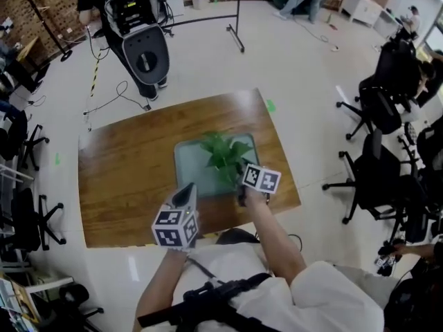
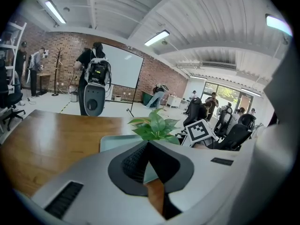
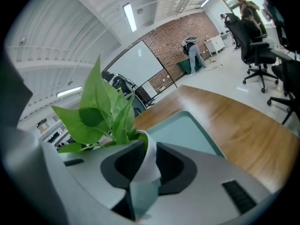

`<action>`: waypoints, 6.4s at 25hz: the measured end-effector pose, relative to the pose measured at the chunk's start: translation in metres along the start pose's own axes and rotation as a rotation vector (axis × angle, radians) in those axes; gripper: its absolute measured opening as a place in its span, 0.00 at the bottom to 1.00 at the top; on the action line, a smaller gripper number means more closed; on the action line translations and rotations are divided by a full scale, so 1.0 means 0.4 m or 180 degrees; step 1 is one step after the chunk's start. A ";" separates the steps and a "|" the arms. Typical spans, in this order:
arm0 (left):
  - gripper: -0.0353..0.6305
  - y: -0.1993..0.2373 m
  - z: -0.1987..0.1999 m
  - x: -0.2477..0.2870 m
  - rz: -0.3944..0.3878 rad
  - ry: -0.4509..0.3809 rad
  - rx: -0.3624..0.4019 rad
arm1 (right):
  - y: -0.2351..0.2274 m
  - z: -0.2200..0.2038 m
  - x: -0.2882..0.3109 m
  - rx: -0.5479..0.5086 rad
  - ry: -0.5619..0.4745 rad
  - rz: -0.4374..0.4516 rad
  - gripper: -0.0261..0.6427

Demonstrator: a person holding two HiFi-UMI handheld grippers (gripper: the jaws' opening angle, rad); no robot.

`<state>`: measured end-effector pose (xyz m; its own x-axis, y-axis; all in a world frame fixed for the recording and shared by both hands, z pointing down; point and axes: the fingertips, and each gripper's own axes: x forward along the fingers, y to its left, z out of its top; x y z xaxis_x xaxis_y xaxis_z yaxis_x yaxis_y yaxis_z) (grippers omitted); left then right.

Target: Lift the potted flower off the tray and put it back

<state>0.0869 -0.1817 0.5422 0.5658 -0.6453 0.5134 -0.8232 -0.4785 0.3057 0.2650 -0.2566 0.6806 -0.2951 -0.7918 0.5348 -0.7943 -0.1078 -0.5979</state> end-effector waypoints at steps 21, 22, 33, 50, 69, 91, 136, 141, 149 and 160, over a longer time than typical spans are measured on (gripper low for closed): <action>0.05 0.159 -0.023 -0.138 0.0490 -0.0229 -0.0451 | 0.213 0.026 0.061 -0.0602 0.0158 0.0257 0.11; 0.05 0.174 -0.024 -0.150 0.0528 -0.0239 -0.0474 | 0.238 0.019 0.072 -0.0636 0.0181 0.0292 0.11; 0.05 0.311 -0.054 -0.305 0.0938 -0.0390 -0.0738 | 0.487 -0.118 0.200 -0.0974 0.0549 0.0655 0.11; 0.05 0.428 -0.122 -0.419 0.1332 -0.0467 -0.1043 | 0.660 -0.308 0.335 -0.1384 0.0995 0.0885 0.11; 0.05 0.451 -0.170 -0.455 0.1372 -0.0442 -0.1191 | 0.677 -0.310 0.333 -0.1120 0.0967 0.0827 0.16; 0.05 0.364 -0.135 -0.508 0.0773 -0.0628 -0.0790 | 0.620 -0.234 -0.144 -0.0845 0.0137 0.0711 0.16; 0.05 0.350 -0.062 -0.356 0.0927 -0.0553 -0.0903 | 0.649 -0.259 0.165 -0.1111 0.0976 0.1119 0.27; 0.05 0.364 -0.069 -0.335 0.1043 -0.0487 -0.0919 | 0.653 -0.298 0.258 -0.1216 0.1235 0.1148 0.27; 0.05 0.392 -0.098 -0.351 0.1231 -0.0472 -0.1047 | 0.654 -0.369 0.339 -0.1184 0.1493 0.1162 0.21; 0.05 0.424 -0.137 -0.393 0.1415 -0.0476 -0.1162 | 0.670 -0.390 0.366 -0.1260 0.1465 0.1016 0.15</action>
<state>-0.1442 -0.1286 0.5572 0.1418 -0.8265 0.5448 -0.9311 0.0755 0.3568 -0.0740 -0.3076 0.6920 -0.6731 -0.4026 0.6203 -0.7393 0.3856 -0.5520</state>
